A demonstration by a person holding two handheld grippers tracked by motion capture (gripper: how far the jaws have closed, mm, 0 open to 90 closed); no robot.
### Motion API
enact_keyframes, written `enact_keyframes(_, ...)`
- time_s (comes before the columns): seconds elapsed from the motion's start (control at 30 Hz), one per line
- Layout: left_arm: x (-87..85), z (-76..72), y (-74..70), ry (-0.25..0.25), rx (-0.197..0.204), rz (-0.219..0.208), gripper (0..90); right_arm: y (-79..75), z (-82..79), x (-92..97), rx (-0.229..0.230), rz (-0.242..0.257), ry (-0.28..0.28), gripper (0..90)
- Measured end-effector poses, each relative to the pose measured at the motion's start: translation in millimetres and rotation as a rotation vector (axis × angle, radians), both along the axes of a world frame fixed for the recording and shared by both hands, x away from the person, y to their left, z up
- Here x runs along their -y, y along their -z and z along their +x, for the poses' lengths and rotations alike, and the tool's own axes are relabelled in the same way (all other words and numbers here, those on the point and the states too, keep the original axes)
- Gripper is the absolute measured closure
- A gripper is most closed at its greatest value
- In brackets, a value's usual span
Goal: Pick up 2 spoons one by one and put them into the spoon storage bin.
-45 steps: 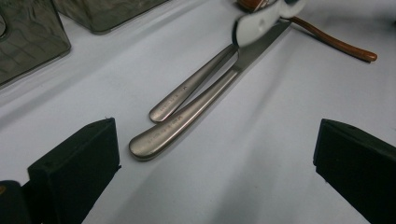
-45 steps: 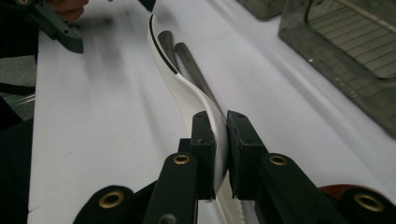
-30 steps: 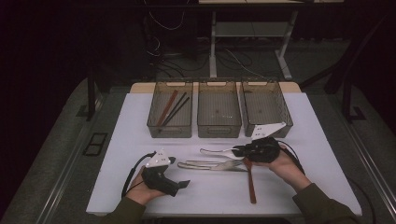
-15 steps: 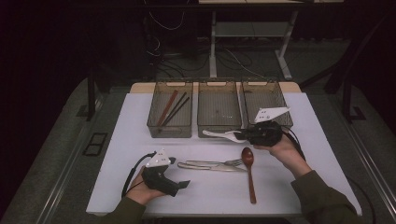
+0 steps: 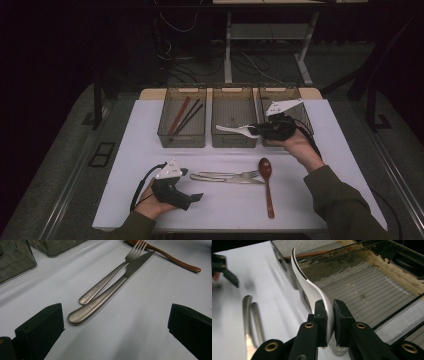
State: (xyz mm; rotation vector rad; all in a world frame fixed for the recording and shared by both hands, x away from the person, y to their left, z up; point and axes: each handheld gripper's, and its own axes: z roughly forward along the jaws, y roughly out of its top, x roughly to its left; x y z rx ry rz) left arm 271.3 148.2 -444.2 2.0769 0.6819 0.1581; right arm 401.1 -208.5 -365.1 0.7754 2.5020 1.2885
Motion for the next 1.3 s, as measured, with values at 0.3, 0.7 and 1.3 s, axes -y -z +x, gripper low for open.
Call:
enact_keyframes(0.3, -0.2, -0.4, -0.2, 0.0, 0.0, -0.004, 0.0, 2.8, 25.2, -5.6, -0.012, -0.035, 0.042, 81.4)
enact_keyframes(0.7, 0.3, -0.6, 0.0, 0.003, -0.001, -0.004, 0.0, 18.5, 36.1, -11.0, -0.064, -0.058, 0.038, 75.7)
enact_keyframes(1.3, -0.3, -1.3, -0.2, 0.003, -0.002, -0.002, 0.0, 3.5, 14.3, 4.7, -0.071, 0.03, 0.061, 69.3)
